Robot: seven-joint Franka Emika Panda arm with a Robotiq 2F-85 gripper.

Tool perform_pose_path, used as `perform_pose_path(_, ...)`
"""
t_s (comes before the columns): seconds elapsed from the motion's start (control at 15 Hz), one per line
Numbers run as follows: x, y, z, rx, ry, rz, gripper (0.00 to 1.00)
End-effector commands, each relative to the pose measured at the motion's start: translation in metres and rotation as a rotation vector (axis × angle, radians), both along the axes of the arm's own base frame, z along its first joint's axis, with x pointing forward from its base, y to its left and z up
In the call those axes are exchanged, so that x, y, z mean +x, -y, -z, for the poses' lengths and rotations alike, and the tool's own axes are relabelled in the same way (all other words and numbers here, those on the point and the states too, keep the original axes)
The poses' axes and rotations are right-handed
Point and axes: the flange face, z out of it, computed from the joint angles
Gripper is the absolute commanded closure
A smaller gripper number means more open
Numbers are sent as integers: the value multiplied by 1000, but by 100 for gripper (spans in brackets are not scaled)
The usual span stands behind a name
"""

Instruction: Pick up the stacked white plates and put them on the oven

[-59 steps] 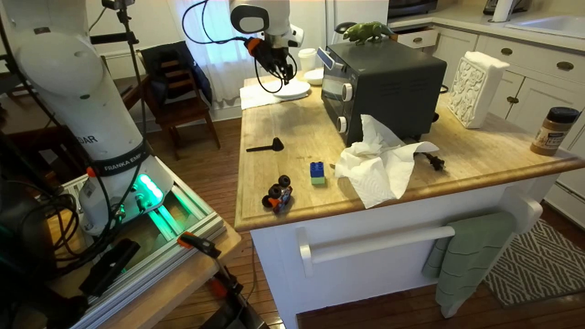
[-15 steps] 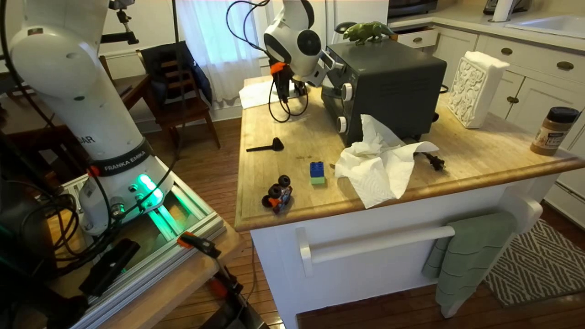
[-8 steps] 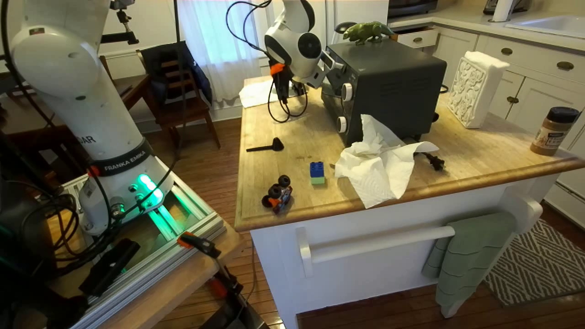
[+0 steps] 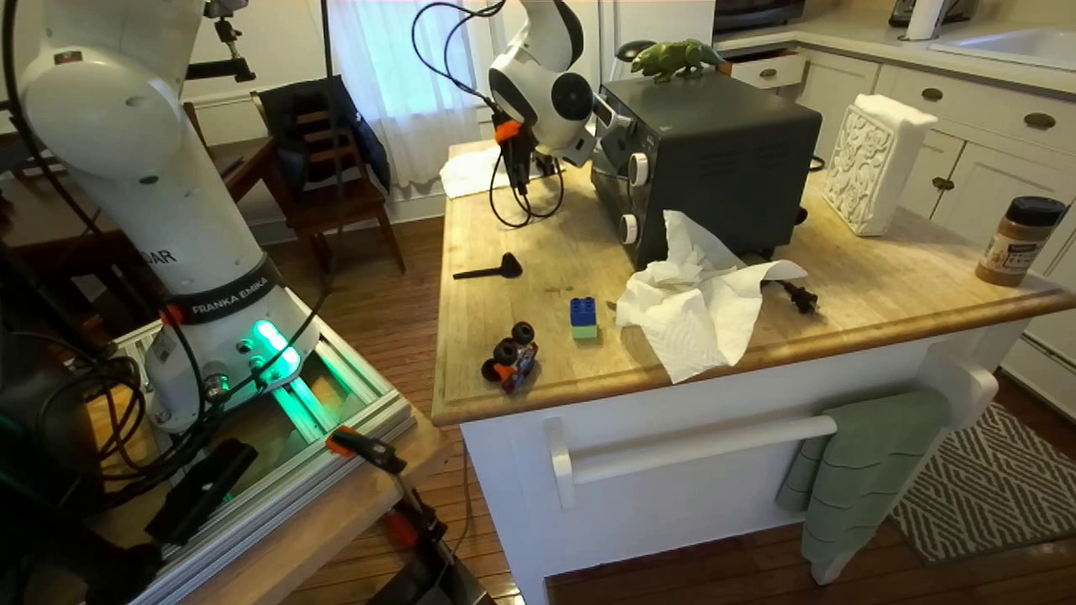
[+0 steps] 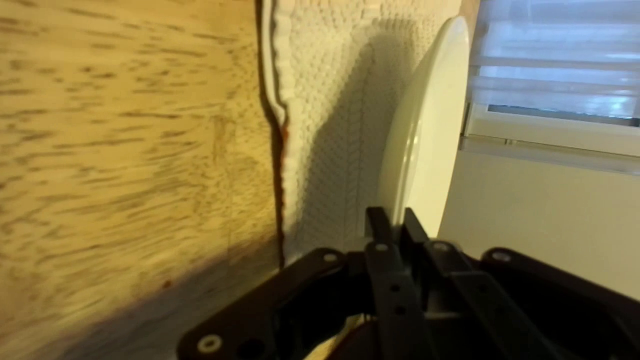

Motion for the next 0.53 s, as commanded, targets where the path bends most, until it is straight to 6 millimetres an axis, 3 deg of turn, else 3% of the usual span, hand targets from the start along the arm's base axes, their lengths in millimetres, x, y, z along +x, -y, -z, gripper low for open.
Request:
perform_pose_path(0.0, -17, 8, -6, 56, 65, -12, 98)
perform_pose_path(0.47, -69, 13, -22, 92, 14, -20, 98)
